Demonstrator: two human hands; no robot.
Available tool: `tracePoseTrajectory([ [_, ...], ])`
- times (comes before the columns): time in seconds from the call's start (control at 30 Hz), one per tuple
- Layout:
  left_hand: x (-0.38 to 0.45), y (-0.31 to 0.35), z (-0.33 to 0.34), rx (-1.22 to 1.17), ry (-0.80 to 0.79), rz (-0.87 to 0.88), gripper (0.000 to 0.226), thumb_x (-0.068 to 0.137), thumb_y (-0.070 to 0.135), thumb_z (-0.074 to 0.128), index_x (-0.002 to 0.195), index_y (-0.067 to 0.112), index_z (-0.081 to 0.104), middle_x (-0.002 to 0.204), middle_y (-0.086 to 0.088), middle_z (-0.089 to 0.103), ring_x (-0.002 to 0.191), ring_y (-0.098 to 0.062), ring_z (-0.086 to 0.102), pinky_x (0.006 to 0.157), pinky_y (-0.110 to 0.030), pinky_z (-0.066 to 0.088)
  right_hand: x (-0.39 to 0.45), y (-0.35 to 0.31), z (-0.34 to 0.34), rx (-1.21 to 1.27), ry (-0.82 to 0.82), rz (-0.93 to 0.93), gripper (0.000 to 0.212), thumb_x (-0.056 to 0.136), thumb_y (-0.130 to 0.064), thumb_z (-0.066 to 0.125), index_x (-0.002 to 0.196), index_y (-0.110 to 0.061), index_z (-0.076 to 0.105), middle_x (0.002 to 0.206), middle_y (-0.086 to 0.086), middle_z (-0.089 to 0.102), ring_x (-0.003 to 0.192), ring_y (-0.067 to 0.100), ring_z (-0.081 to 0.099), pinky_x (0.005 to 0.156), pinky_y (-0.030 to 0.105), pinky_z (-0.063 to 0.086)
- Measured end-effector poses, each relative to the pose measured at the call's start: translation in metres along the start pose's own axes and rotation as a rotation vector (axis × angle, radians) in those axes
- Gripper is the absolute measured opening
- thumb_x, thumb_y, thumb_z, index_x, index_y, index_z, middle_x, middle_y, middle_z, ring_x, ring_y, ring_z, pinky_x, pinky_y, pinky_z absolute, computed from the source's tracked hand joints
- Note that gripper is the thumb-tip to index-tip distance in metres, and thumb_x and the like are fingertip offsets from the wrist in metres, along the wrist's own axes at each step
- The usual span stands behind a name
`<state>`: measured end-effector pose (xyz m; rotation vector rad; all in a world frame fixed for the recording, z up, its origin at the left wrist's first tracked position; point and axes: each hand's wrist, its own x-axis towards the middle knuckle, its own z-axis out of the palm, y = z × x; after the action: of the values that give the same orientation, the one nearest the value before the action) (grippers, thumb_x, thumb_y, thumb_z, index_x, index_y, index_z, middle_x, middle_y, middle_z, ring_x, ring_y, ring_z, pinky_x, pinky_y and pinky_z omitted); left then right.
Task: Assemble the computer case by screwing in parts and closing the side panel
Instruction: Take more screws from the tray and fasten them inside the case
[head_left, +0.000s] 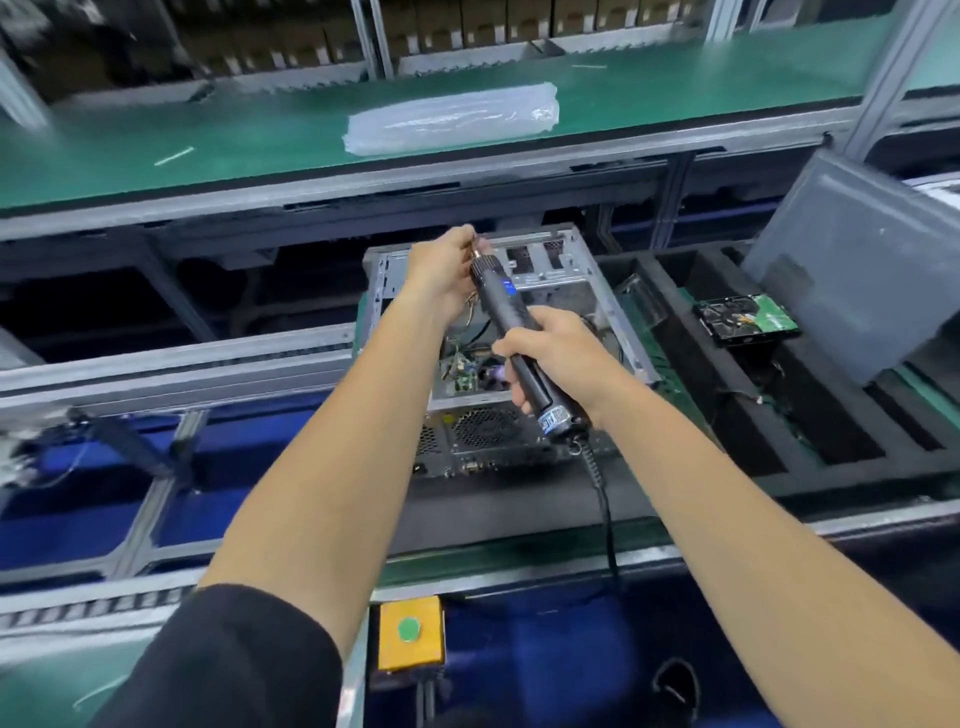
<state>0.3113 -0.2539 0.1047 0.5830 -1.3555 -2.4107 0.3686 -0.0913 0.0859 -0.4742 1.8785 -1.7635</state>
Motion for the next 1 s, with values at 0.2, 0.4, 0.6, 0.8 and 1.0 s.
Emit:
tracePoseTrajectory([
  [0.2, -0.049, 0.010, -0.029, 0.031, -0.019, 0.002, 0.019, 0.095, 0.001, 0.044, 0.077, 0.004, 0.048, 0.068, -0.008, 0.052, 0.054, -0.015, 0.055, 0.055, -0.024, 0.049, -0.036, 0.002, 0.030, -0.007, -0.010, 0.021, 0.015, 0.089, -0.006, 0.062, 0.102, -0.007, 0.053, 0.063, 0.012, 0.056, 0.044, 0.025, 0.054, 0.042, 0.029, 0.047],
  [0.4, -0.087, 0.002, -0.048, 0.247, -0.057, 0.002, 0.016, 0.095, 0.008, 0.051, 0.080, 0.004, 0.056, 0.069, -0.005, 0.059, 0.062, -0.015, 0.057, 0.053, -0.024, 0.049, -0.068, 0.018, 0.034, 0.045, -0.040, 0.053, 0.016, 0.087, -0.004, 0.062, 0.098, -0.008, 0.051, 0.062, 0.013, 0.054, 0.041, 0.025, 0.052, 0.041, 0.029, 0.046],
  [0.6, -0.100, -0.024, -0.049, 0.548, -0.048, -0.090, 0.011, 0.091, 0.014, 0.061, 0.084, 0.006, 0.061, 0.072, -0.005, 0.064, 0.049, -0.009, 0.057, 0.043, -0.019, 0.045, -0.097, 0.049, 0.027, -0.237, 0.068, 0.040, 0.016, 0.081, -0.017, 0.066, 0.087, -0.019, 0.052, 0.069, 0.004, 0.056, 0.048, 0.026, 0.057, 0.048, 0.035, 0.051],
  [0.8, -0.104, -0.037, -0.065, 0.660, -0.105, -0.183, 0.016, 0.092, 0.021, 0.062, 0.086, 0.005, 0.060, 0.075, -0.006, 0.061, 0.054, -0.011, 0.062, 0.048, -0.019, 0.050, -0.110, 0.066, 0.032, -0.109, 0.019, 0.116, 0.022, 0.081, -0.020, 0.067, 0.092, -0.015, 0.050, 0.074, 0.011, 0.055, 0.049, 0.026, 0.057, 0.049, 0.033, 0.048],
  [1.0, -0.089, -0.023, -0.094, 0.993, 0.033, 0.131, 0.033, 0.098, 0.022, 0.044, 0.080, 0.004, 0.065, 0.075, -0.008, 0.063, 0.060, -0.017, 0.055, 0.058, -0.026, 0.047, -0.121, 0.082, 0.044, 0.032, -0.132, 0.213, 0.039, 0.079, -0.016, 0.078, 0.106, -0.020, 0.050, 0.080, 0.012, 0.058, 0.048, 0.021, 0.057, 0.047, 0.030, 0.049],
])
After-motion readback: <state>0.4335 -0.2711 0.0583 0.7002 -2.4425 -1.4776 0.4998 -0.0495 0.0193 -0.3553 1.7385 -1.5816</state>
